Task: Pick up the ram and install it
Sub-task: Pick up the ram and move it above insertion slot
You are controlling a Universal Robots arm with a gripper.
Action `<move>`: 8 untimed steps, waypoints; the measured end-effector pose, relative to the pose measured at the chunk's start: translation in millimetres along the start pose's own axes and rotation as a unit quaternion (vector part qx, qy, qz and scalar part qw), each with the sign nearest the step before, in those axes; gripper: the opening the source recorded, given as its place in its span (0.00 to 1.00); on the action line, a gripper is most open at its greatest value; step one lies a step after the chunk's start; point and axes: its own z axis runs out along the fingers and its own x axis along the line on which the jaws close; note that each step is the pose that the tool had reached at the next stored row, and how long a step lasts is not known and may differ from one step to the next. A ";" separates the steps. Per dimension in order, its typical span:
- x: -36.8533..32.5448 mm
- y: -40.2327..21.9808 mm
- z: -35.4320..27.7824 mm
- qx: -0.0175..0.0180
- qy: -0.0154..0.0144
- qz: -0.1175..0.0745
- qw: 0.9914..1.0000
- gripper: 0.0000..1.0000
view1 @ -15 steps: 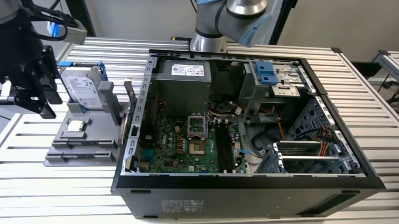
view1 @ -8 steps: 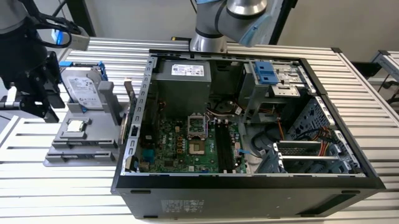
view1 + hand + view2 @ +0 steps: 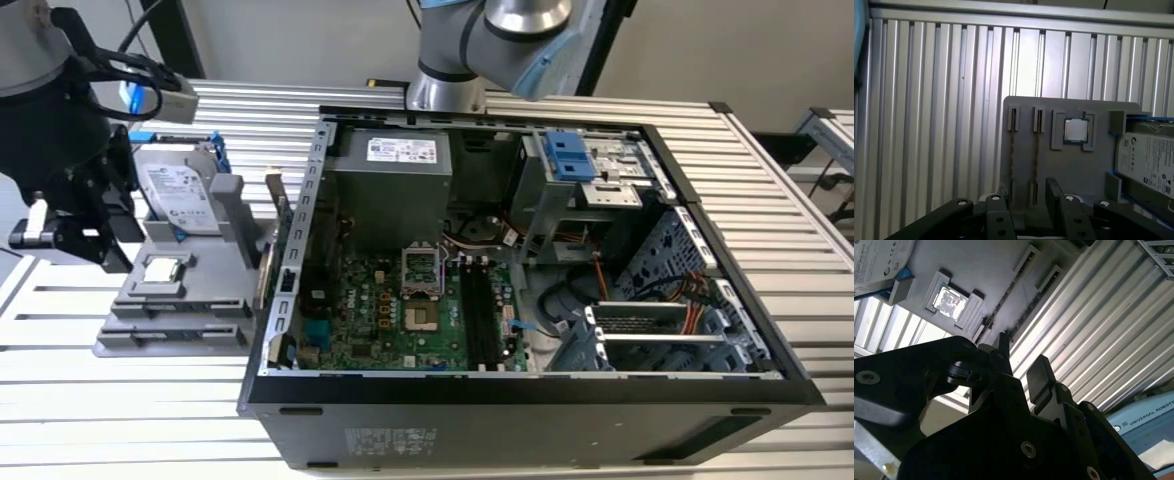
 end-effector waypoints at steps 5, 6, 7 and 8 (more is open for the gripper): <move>0.0 -0.2 6.9 0.000 0.005 0.000 1.000 1.00; 0.0 -0.2 8.3 0.000 0.006 0.000 1.000 1.00; 0.0 -0.3 9.6 0.000 0.006 0.000 1.000 1.00; 0.0 -0.3 10.8 0.000 0.007 0.001 1.000 1.00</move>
